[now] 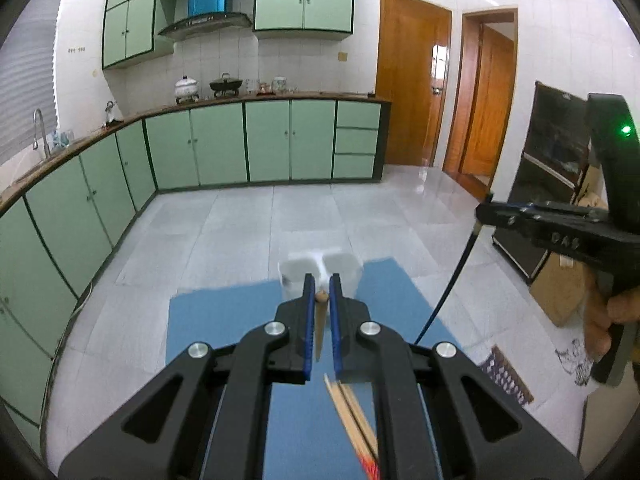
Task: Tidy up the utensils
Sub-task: 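Carry both chopsticks to the white holder and drop them in with both tools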
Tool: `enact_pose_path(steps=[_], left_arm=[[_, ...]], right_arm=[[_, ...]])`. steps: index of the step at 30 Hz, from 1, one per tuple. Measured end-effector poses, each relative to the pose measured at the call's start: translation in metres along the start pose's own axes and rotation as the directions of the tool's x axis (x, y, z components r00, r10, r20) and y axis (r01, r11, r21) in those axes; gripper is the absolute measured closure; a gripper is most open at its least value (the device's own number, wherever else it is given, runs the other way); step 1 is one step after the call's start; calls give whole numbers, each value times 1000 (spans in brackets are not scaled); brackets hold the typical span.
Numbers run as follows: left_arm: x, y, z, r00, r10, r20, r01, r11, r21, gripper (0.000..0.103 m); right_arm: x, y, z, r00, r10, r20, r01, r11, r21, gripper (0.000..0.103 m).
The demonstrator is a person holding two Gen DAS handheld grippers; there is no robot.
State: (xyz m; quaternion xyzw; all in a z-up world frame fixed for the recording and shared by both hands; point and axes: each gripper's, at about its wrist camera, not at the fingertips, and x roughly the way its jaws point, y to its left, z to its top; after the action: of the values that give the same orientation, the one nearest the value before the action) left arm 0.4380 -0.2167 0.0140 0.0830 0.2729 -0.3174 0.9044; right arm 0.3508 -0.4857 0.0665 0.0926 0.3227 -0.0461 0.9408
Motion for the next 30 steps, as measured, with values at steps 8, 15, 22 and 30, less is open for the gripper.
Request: enact_pose_path(steps=[8, 15, 22, 30], left_arm=[[81, 18, 95, 997, 71, 1, -70, 995, -64, 97], [138, 39, 136, 994, 106, -17, -107, 989, -100, 97], [185, 51, 116, 993, 90, -71, -99, 987, -127, 97], [193, 50, 101, 995, 73, -71, -80, 991, -105, 97]], right_arm=[[60, -9, 75, 997, -53, 48, 49, 996, 73, 96], [120, -15, 87, 993, -109, 50, 106, 993, 58, 96], [182, -24, 57, 991, -125, -38, 126, 991, 34, 96], [195, -36, 29, 987, -136, -80, 138, 990, 17, 97]])
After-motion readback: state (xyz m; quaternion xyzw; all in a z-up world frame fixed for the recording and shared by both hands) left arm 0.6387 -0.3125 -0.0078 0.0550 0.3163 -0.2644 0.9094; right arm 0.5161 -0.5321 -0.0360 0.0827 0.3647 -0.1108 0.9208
